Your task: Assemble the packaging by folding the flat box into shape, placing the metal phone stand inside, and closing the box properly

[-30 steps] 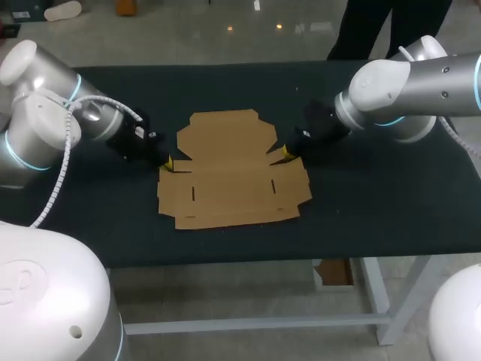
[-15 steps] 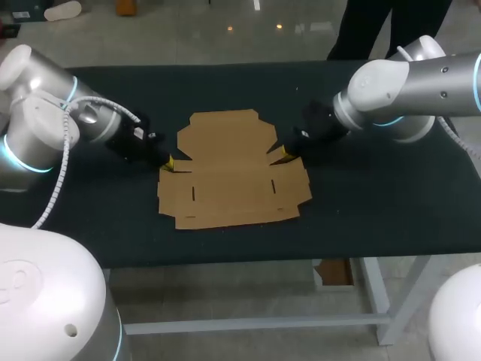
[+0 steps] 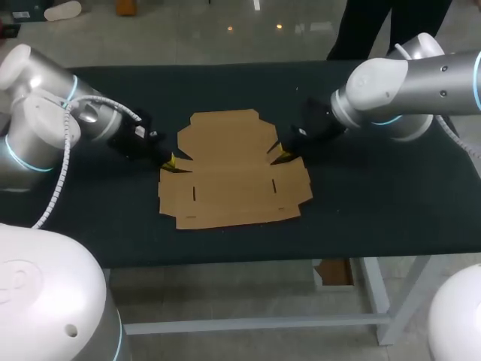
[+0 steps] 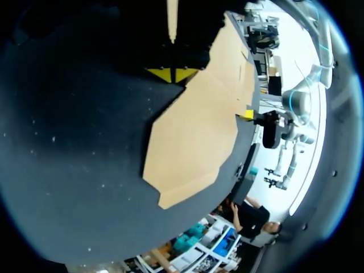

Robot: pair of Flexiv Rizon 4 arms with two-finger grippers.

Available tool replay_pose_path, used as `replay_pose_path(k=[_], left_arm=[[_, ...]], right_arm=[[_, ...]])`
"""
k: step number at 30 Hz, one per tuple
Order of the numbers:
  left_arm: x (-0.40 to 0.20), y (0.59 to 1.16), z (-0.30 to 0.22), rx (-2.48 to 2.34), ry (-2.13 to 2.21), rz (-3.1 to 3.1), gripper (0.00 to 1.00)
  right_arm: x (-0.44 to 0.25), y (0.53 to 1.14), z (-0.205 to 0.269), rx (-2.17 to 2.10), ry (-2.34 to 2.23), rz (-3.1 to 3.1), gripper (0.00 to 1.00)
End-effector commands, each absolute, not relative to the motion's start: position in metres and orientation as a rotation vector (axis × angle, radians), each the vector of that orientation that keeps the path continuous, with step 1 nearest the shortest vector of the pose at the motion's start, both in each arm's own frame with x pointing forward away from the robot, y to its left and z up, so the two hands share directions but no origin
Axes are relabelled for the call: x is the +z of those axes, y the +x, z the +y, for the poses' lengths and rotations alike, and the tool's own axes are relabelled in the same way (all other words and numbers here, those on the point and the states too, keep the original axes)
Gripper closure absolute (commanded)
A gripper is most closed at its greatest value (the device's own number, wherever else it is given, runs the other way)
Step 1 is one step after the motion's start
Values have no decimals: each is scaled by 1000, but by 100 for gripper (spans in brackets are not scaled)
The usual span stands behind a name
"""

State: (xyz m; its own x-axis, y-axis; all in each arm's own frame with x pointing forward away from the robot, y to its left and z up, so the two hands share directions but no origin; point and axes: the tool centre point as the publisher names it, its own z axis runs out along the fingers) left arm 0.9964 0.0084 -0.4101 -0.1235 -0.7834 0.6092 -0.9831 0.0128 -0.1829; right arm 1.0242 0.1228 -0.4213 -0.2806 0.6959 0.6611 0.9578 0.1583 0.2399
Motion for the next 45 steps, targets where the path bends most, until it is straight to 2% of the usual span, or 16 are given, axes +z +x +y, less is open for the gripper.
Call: replay_pose_path(k=[1,45], left_arm=[[-405,995,4,810,1821,-1982,100],[-390,992,-16,720,1904,-2071,100]], right_arm=[[-418,1022,126,-891,-1587,-2054,100],[-407,1011,143,-775,-1766,-2140,100]])
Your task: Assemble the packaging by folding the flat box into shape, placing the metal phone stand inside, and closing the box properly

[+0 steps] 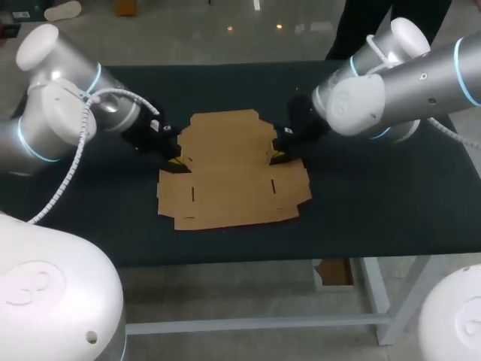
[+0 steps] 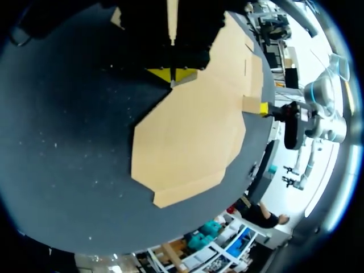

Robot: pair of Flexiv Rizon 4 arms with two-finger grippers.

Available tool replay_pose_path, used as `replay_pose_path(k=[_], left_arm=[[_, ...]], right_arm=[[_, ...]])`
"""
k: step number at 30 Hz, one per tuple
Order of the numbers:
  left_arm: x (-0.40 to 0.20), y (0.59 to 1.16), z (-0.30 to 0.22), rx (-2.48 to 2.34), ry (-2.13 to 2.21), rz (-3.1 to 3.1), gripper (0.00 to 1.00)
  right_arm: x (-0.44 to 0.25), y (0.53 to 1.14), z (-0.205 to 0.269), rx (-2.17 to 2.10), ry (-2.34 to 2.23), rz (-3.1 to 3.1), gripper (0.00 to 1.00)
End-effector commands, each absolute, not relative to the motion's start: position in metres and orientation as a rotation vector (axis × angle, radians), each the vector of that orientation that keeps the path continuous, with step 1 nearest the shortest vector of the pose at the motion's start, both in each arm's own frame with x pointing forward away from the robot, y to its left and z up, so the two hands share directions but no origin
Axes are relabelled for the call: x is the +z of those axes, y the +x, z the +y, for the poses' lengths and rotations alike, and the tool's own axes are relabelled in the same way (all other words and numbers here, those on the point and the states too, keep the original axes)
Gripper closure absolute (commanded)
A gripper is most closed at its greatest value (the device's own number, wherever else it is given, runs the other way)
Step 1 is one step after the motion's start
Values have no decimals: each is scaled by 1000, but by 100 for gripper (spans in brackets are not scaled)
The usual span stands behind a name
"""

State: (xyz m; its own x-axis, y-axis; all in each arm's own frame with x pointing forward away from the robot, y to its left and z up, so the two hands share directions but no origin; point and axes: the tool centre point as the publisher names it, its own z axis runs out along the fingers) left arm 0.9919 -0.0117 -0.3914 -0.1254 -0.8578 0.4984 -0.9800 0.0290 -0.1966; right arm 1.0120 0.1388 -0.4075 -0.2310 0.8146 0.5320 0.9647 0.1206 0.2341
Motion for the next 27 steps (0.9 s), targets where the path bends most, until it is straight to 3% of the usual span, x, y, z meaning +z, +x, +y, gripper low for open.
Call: replay_pose_path(k=[1,27], left_arm=[[-390,992,-17,719,1902,-2074,100],[-393,987,-42,667,1880,-2130,100]], right_arm=[[-407,1011,144,-771,-1770,-2142,100],[-412,1007,152,-709,-1814,-2162,100]])
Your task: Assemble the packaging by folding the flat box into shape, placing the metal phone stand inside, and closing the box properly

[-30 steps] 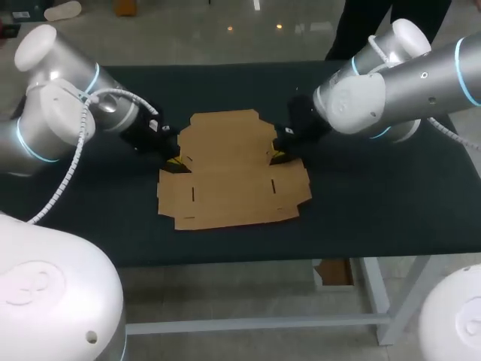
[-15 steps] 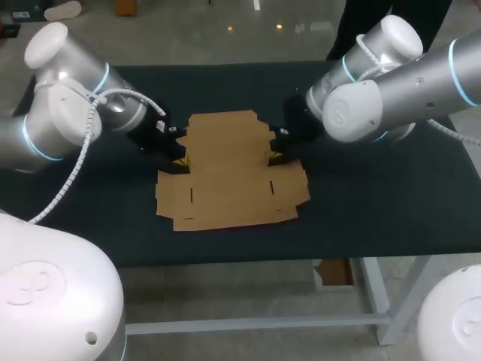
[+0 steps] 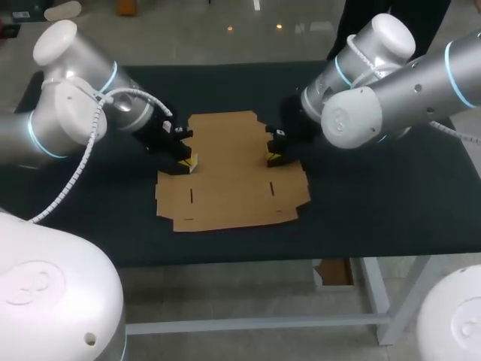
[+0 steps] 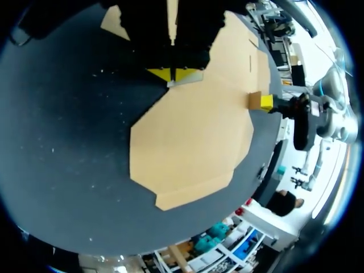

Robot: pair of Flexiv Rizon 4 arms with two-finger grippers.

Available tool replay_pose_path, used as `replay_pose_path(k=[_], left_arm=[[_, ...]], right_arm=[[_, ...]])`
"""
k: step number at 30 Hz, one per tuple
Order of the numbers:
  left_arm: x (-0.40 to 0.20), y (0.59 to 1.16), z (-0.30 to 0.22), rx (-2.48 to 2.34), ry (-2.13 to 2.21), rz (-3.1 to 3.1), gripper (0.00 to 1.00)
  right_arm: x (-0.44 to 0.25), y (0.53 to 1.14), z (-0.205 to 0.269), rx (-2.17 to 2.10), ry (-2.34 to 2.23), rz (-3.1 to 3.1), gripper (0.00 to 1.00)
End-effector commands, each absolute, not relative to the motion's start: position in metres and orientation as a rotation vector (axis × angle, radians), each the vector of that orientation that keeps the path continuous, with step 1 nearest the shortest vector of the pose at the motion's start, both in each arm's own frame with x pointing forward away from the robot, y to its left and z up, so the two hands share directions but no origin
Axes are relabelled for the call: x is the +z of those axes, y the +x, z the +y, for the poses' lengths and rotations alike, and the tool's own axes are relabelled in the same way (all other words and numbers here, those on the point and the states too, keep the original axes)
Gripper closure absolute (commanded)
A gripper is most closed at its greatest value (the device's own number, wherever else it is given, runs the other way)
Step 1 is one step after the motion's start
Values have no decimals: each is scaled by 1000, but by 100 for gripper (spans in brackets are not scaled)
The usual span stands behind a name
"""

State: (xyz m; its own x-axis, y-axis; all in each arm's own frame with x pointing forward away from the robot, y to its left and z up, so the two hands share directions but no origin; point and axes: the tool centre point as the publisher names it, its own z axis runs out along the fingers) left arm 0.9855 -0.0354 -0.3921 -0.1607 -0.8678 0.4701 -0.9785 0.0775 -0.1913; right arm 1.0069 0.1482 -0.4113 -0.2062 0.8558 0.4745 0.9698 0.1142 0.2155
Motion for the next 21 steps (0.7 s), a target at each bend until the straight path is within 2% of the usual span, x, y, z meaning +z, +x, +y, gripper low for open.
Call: replay_pose_path(k=[1,21], left_arm=[[-394,987,-43,665,1879,-2131,100],[-406,988,-48,621,1902,-2134,100]], right_arm=[[-412,1006,153,-708,-1814,-2164,100],[-411,1006,165,-671,-1817,-2216,100]])
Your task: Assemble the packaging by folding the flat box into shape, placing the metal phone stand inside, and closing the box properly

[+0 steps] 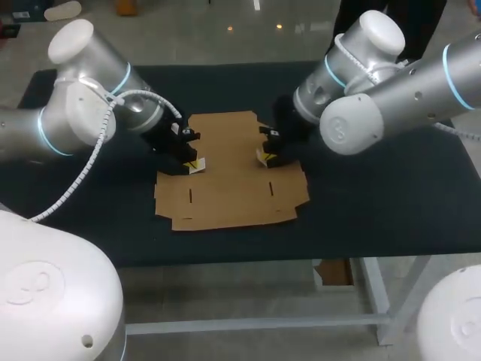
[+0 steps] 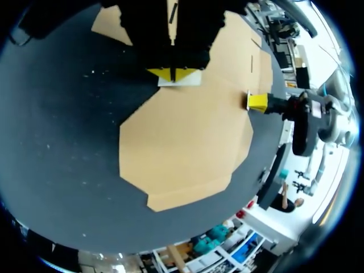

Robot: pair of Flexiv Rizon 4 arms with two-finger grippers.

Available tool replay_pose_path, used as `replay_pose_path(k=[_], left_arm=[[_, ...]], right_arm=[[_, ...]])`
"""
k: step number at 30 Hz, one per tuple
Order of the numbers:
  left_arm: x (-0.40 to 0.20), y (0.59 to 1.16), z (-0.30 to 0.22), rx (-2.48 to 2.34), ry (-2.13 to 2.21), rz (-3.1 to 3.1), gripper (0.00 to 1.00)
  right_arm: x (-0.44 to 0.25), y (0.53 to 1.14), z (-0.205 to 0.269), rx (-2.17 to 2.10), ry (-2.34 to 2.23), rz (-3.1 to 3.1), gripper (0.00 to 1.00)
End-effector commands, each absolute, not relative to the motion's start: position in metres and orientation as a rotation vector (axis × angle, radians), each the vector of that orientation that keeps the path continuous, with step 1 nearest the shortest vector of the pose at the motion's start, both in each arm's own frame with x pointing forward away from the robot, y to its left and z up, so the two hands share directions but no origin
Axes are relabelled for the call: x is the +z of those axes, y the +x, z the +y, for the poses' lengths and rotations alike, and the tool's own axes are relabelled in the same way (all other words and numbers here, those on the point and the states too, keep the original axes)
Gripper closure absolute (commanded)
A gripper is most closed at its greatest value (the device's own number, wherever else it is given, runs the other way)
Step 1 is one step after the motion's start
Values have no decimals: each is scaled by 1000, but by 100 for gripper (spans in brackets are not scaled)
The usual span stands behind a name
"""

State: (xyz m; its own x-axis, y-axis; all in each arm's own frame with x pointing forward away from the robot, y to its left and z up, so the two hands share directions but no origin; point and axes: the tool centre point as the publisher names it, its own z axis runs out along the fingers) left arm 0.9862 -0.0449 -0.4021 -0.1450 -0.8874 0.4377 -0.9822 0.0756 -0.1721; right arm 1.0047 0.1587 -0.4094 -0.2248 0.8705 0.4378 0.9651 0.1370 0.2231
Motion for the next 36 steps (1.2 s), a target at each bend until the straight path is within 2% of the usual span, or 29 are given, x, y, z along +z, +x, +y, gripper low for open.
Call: replay_pose_path(k=[1,24,36], left_arm=[[-406,988,-48,620,1902,-2134,100],[-420,991,-50,590,2011,-2158,100],[-390,990,-40,664,2007,-2153,100]], right_arm=[[-412,1006,166,-669,-1816,-2217,100],[-442,1003,173,-545,-1837,-2210,100],[-408,1001,158,-655,-1846,-2213,100]])
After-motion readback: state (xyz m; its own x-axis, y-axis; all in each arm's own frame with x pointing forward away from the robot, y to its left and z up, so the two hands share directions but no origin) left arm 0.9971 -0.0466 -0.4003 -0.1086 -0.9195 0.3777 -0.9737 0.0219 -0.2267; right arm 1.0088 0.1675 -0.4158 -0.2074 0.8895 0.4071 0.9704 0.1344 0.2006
